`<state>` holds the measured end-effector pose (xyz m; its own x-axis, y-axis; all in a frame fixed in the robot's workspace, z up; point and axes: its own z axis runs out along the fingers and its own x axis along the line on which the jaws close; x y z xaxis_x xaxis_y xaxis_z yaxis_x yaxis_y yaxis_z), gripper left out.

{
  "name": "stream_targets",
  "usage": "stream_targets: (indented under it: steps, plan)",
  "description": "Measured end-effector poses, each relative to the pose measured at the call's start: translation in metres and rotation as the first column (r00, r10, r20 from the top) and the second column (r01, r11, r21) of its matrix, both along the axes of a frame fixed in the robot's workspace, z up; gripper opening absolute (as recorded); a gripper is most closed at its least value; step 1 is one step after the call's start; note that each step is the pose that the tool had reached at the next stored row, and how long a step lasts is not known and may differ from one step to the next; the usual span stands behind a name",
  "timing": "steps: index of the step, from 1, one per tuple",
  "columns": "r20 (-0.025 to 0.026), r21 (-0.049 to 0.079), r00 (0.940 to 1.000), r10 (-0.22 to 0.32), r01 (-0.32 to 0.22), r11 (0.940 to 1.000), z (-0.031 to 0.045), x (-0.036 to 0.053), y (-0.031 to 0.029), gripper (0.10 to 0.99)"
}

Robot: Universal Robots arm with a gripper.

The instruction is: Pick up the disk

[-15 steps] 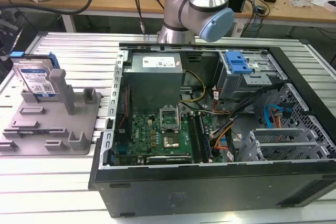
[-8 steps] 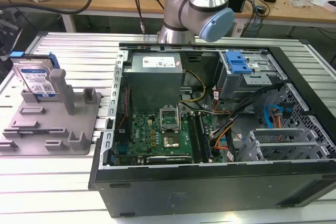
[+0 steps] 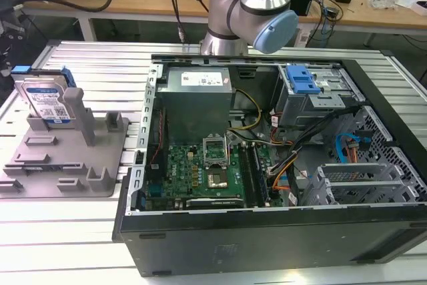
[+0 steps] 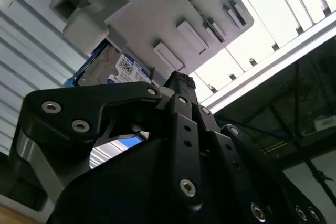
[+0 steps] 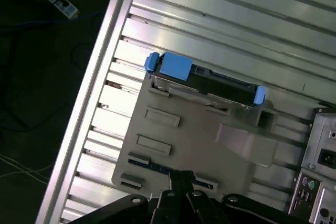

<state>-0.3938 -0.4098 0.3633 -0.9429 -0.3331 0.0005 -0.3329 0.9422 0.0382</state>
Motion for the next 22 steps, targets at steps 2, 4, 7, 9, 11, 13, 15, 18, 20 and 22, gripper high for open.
stream_targets:
  steps: [2,4,7,9,11,13,15,18,20,22]
  plan:
    - [0.0000,0.000,0.9987,0.052,-0.052,0.9987,0.0000,0.0000,0.0000,0.106]
    - [0.0000,0.000,0.9937,0.112,-0.112,0.9937,0.0000,0.0000,0.0000,0.106]
    - [0.0000,0.000,0.9795,0.201,-0.201,0.9795,0.0000,0.0000,0.0000,0.106]
    - [0.0000,0.000,0.9685,0.249,-0.249,0.9685,0.0000,0.0000,0.0000,0.106]
    - [0.0000,0.000,0.9578,0.287,-0.287,0.9578,0.0000,0.0000,0.0000,0.106]
    - [0.0000,0.000,0.9377,0.347,-0.347,0.9377,0.0000,0.0000,0.0000,0.106]
    - [0.0000,0.000,0.9229,0.385,-0.385,0.9229,0.0000,0.0000,0.0000,0.106]
    - [0.0000,0.000,0.8847,0.466,-0.466,0.8847,0.0000,0.0000,0.0000,0.106]
    - [0.0000,0.000,0.8678,0.497,-0.497,0.8678,-0.0001,0.0000,0.0000,0.114]
    - [0.0000,0.000,0.8468,0.532,-0.532,0.8468,-0.0001,0.0000,0.0000,0.173]
